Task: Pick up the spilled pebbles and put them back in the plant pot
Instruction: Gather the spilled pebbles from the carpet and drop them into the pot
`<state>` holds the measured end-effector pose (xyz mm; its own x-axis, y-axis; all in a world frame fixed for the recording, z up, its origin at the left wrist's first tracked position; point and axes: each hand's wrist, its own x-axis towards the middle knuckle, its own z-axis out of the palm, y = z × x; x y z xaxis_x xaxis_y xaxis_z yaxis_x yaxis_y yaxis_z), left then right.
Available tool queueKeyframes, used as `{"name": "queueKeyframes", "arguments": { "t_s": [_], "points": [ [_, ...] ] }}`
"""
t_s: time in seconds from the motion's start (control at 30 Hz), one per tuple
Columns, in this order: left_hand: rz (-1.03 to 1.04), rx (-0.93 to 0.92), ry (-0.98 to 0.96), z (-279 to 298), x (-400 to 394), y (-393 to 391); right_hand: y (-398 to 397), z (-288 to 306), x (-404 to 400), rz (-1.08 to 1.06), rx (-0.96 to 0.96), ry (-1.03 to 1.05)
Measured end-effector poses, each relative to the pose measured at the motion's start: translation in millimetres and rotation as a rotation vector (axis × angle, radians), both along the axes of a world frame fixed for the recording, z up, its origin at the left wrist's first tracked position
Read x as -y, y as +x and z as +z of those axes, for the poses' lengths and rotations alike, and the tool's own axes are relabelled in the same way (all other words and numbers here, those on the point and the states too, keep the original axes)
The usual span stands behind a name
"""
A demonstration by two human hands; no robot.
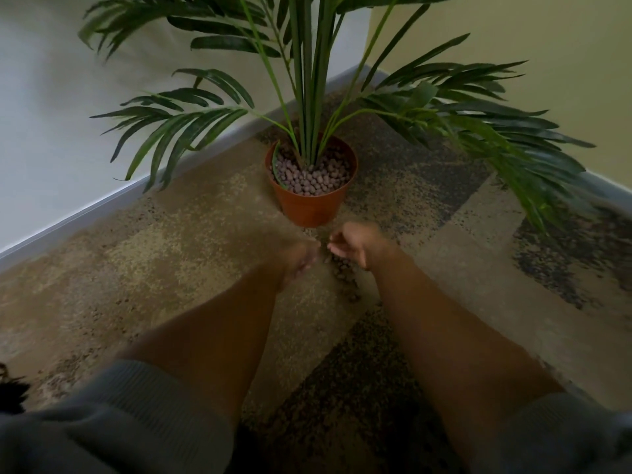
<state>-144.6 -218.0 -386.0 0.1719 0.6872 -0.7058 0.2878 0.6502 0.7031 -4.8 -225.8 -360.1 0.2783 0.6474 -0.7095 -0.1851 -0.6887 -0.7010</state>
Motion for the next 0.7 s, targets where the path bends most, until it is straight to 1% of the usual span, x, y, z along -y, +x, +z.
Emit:
{"name": "queueKeyframes", "arguments": {
  "t_s": [0.07,0.2,0.3,0.37,0.47,0.57,0.7],
  "points": [
    [-0.205,-0.096,0.070,-13.4,12.8,-1.6,0.2,-12.0,9.4,0.100,0.180,-0.038],
    [-0.500,-0.217,0.152,-32.4,32.2,-2.7,2.4,-27.9,27.5,0.343,0.529,-0.053],
    [-0.729,-0.303,0.179,-37.0,37.9,-3.5,6.4,-38.2,36.7,0.501,0.708,-0.097],
    [-0.848,-0.340,0.197,-40.5,42.9,-3.8,8.3,-45.2,44.0,0.545,0.774,-0.144],
    [-0.971,-0.400,0.269,-48.7,49.9,-4.1,11.2,-59.4,53.4,0.629,0.879,-0.204],
    [-1.020,-0.422,0.304,-55.0,51.6,-4.4,9.6,-69.1,57.3,0.664,0.849,-0.206],
    [-1.041,-0.400,0.325,-58.3,50.2,-2.1,7.3,-75.6,60.6,0.565,0.800,-0.191]
  ]
}}
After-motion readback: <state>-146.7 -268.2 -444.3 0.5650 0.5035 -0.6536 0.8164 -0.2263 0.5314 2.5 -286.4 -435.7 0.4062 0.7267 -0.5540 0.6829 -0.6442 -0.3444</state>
